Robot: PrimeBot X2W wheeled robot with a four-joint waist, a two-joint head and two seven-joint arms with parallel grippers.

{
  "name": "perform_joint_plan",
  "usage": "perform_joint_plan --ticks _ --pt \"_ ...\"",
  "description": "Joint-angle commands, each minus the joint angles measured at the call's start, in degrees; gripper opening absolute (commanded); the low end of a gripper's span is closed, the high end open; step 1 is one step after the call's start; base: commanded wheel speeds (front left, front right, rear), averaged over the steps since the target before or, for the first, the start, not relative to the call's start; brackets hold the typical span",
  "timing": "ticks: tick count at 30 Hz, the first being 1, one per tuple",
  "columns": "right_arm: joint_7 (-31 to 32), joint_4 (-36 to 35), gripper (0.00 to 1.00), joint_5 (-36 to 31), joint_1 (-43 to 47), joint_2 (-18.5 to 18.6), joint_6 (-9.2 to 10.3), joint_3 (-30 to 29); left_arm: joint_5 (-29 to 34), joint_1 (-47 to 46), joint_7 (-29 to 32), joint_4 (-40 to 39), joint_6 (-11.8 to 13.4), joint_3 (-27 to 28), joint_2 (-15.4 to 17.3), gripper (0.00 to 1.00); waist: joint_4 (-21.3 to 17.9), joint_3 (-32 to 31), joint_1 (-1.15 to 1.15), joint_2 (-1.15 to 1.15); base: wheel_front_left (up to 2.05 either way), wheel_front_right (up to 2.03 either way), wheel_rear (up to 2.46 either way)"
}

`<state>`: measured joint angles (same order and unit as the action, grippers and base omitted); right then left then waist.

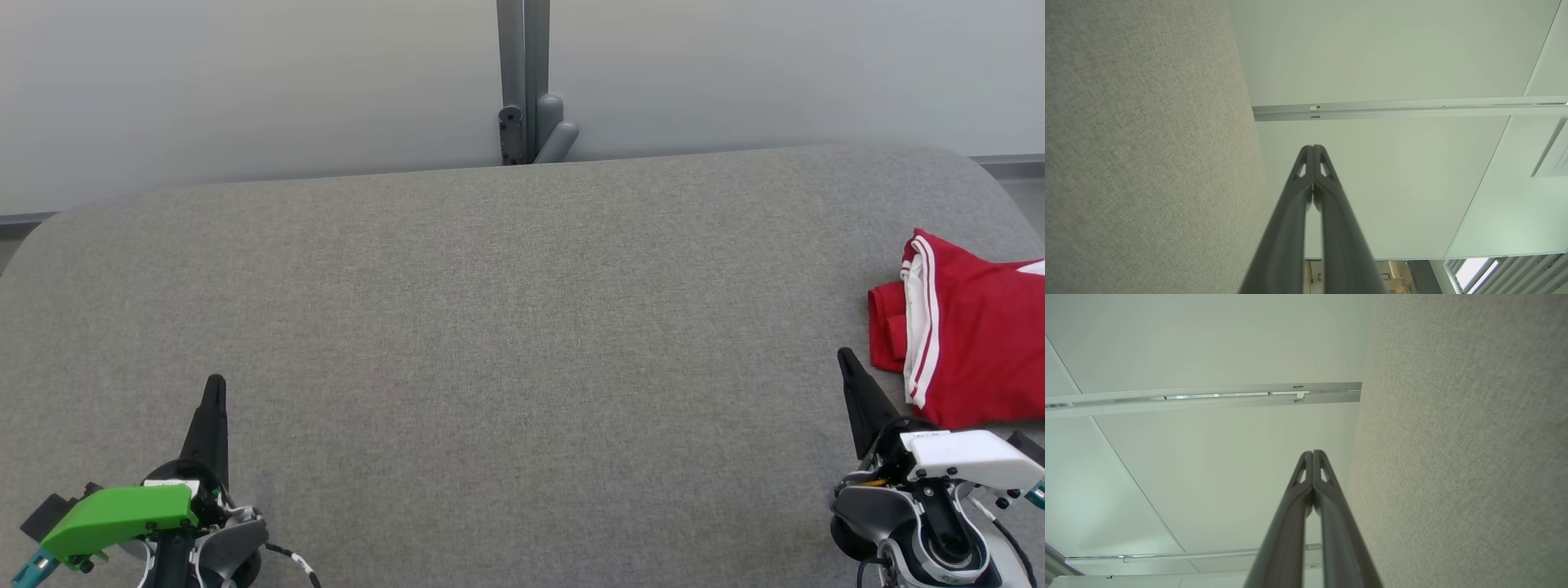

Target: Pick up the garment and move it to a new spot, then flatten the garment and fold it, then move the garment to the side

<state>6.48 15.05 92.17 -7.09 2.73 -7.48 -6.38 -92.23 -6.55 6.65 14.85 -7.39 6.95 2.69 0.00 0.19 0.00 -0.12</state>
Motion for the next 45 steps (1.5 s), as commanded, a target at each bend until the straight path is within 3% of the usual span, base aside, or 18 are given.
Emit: perform_joint_plan --ticks 1,45 --pt "0.16 -0.23 0.00 0.31 -0.21 0.27 -0.02 -0.06 -0.14 -0.79 0.21 -0.27 -0.25 0.01 0.36 0.00 0.00 0.00 0.00 0.12 0.00 0.00 0.00" --pt "0.16 -0.23 0.00 0.32 -0.21 0.28 -0.02 -0.05 -0.14 -0.79 0.20 -0.28 -0.25 0.01 0.36 0.00 0.00 0.00 0.00 0.12 0.00 0.00 0.00"
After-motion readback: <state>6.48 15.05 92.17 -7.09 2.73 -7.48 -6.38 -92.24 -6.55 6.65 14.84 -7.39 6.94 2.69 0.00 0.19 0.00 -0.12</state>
